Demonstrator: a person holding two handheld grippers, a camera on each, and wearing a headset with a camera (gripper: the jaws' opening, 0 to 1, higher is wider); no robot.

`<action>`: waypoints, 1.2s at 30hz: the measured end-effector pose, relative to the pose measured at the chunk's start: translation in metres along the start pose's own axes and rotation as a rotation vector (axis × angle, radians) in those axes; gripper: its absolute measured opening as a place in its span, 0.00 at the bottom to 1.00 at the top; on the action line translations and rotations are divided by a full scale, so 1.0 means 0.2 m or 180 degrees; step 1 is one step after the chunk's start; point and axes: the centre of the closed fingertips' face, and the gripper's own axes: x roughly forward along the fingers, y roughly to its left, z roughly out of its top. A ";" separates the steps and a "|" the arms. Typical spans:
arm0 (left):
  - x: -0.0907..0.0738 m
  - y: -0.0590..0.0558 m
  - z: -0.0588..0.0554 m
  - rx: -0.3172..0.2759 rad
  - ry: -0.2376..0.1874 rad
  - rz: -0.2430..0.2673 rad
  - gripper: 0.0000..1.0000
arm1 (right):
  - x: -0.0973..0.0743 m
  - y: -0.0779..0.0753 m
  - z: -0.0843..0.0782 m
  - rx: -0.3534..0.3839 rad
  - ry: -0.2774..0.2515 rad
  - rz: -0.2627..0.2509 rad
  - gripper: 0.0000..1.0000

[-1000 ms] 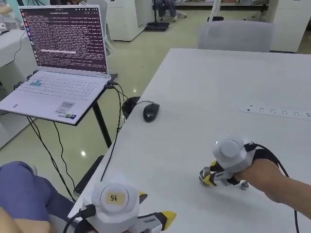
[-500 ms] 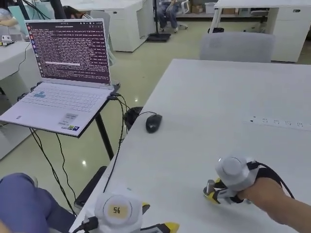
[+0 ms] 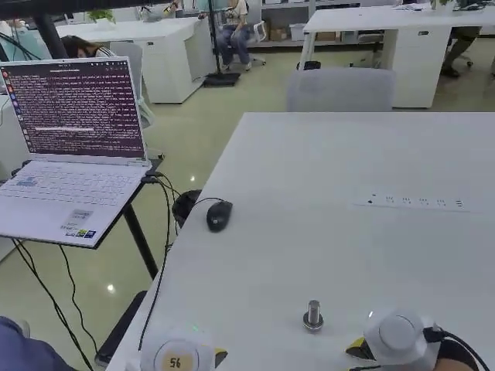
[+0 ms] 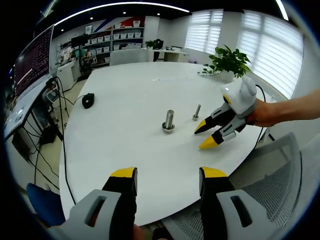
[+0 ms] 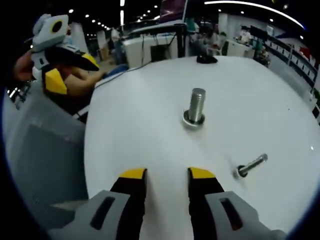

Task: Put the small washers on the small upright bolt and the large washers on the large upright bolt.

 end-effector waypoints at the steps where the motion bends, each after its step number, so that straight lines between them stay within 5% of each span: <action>1: 0.01 0.00 -0.02 0.0047 0.0045 -0.0011 0.49 | -0.02 -0.01 -0.02 0.0085 -0.0031 -0.0036 0.35; 7: 0.04 -0.02 -0.01 0.0065 0.0051 -0.0049 0.49 | -0.17 -0.11 -0.19 0.0408 -0.0084 -0.0251 0.40; 11: 0.04 -0.02 0.04 0.0075 0.0003 -0.0055 0.50 | -0.28 -0.22 -0.22 0.0660 -0.0282 -0.0450 0.43; 16: 0.05 -0.02 0.10 0.0125 -0.0040 -0.0054 0.50 | -0.37 -0.29 -0.21 0.0704 -0.0412 -0.0572 0.45; 22: 0.03 -0.01 0.14 0.0138 -0.0107 -0.0015 0.51 | -0.40 -0.29 -0.20 0.0712 -0.0468 -0.0610 0.46; 36: -0.01 0.00 0.12 0.0074 -0.0145 0.0065 0.51 | -0.37 -0.23 -0.19 0.0689 -0.0471 -0.0539 0.47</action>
